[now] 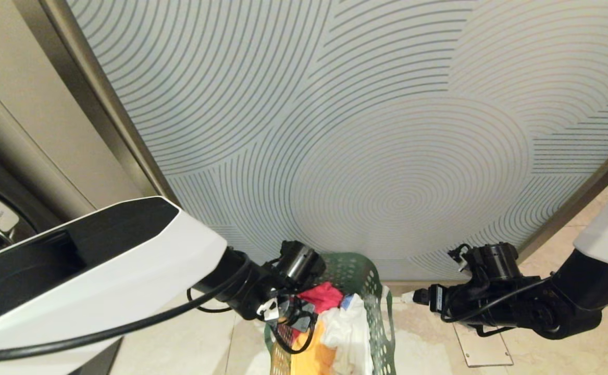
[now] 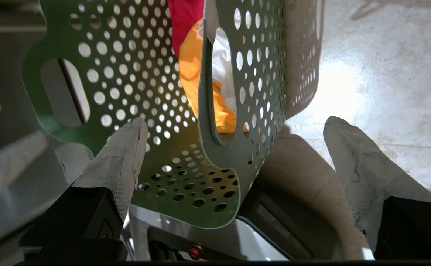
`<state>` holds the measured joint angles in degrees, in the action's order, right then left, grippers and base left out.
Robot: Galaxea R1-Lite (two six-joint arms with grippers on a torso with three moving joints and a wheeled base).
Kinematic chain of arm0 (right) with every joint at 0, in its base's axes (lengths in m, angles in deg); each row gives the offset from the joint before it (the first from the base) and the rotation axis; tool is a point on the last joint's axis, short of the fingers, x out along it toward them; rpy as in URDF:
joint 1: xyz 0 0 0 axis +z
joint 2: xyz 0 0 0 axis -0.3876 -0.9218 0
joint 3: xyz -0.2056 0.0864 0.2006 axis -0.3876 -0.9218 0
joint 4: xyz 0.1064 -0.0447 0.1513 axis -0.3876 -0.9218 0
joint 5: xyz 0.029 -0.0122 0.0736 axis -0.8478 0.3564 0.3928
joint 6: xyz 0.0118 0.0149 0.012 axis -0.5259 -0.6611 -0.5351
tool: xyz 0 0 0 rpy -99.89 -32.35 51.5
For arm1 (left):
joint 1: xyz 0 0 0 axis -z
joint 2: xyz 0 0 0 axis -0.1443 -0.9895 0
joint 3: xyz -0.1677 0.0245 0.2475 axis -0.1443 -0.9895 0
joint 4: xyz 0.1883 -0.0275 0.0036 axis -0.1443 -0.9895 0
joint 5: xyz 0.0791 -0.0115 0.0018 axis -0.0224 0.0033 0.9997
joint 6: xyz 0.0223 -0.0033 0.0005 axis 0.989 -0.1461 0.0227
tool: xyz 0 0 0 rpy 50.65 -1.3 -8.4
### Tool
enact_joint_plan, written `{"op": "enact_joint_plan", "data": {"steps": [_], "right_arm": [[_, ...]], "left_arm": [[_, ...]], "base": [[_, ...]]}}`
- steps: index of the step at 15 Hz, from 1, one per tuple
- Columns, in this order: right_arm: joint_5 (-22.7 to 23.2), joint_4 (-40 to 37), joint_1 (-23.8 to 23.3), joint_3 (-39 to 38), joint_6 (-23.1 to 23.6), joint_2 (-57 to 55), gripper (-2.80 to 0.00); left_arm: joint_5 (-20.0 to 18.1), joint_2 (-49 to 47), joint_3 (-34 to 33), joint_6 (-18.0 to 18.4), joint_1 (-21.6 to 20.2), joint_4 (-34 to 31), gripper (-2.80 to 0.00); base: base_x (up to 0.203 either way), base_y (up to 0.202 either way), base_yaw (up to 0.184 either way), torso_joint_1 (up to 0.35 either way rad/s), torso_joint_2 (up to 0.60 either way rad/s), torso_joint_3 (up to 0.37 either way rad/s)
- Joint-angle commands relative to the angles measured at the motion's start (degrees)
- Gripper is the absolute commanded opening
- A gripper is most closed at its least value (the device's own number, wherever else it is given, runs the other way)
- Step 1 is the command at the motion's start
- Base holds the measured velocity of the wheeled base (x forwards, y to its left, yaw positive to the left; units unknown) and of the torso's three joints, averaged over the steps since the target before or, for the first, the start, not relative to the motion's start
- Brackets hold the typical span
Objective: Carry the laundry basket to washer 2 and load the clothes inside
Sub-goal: Pick up the clothes basket and put it beside the washing machine
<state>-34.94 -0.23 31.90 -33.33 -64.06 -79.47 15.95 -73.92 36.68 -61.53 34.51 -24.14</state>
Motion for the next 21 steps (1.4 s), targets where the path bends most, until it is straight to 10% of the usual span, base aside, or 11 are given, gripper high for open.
{"op": "enact_joint_plan", "data": {"steps": [1, 21], "right_arm": [[0.8, 0.2, 0.1, -0.4, 2.6, 0.6, 0.0], [8.9, -4.1, 2.7, 6.4, 7.3, 0.4, 0.0]], "left_arm": [[1.3, -0.2, 0.1, -0.1, -0.9, -0.5, 0.0], [2.2, 5.9, -6.1, -1.8, -5.4, -0.6, 0.0]], "base": [[0.0, 0.0, 0.0, -0.001, 0.01, -0.202], [0.0, 0.0, 0.0, 0.002, 0.0, -0.124]]}}
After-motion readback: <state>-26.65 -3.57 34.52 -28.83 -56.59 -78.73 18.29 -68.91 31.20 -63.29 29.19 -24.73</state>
